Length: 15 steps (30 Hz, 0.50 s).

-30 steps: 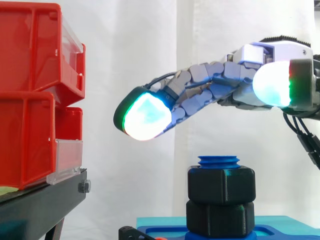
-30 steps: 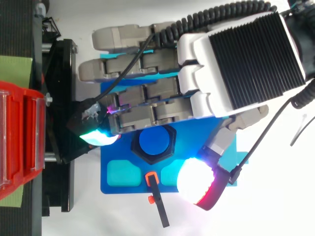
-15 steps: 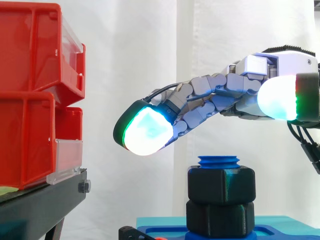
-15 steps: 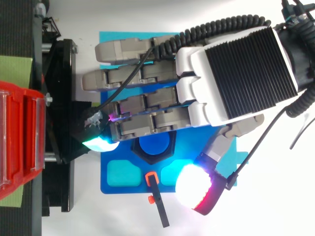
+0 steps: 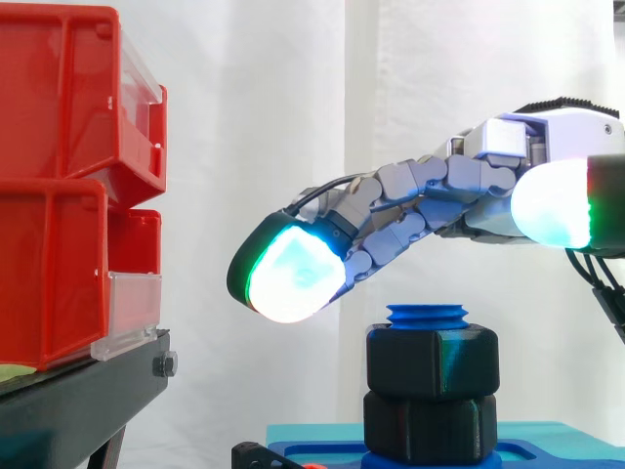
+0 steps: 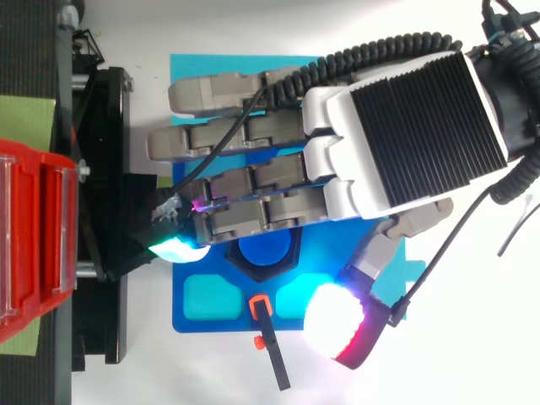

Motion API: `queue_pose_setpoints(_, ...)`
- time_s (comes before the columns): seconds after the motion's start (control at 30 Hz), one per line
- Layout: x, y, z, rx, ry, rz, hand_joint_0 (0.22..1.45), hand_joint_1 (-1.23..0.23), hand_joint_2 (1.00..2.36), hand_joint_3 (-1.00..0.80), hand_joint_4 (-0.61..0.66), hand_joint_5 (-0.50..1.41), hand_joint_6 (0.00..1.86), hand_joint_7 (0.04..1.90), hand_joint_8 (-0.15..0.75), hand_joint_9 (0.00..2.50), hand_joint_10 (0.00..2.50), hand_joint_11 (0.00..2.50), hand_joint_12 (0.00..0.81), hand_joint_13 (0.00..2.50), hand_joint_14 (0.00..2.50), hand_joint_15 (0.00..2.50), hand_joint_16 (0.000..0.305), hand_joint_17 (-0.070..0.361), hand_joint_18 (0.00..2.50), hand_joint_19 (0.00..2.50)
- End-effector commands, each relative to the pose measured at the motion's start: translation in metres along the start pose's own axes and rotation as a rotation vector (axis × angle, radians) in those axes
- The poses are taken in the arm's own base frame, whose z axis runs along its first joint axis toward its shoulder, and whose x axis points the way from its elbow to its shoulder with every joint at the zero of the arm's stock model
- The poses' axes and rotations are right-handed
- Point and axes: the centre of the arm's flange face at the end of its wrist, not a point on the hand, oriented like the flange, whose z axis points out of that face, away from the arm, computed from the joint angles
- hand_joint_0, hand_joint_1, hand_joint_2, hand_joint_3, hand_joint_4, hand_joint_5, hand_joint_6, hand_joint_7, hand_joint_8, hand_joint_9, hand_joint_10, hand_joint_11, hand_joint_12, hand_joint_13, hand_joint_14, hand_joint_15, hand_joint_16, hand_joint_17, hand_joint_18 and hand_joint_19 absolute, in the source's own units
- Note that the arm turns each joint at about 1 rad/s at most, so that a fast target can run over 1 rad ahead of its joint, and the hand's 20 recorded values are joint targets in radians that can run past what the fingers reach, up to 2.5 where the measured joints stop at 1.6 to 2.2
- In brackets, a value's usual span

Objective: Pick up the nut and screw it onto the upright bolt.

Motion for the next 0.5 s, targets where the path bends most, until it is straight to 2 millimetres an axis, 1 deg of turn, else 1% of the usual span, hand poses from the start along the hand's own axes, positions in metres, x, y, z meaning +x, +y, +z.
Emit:
queue_pose_setpoints(0.0, 0.0018, 0.0014, -0.0009, 0.001, 0.015, 0.011, 0.41, -0.1, 1.0, -0.5, 0.16, -0.13, 0.5, 0.69, 0.227, 0.35, 0.0, 0.0, 0.375, 0.0, 0.0, 0.0, 0.061, 0.137, 0.0, 0.0)
queue_pose_setpoints(0.47, 0.0024, -0.0002, -0.003, 0.005, 0.023, 0.015, 0.41, -0.1, 1.0, -0.5, 0.17, -0.12, 0.5, 0.74, 0.232, 0.39, 0.0, 0.0, 0.378, 0.0, 0.0, 0.0, 0.06, 0.135, 0.0, 0.0)
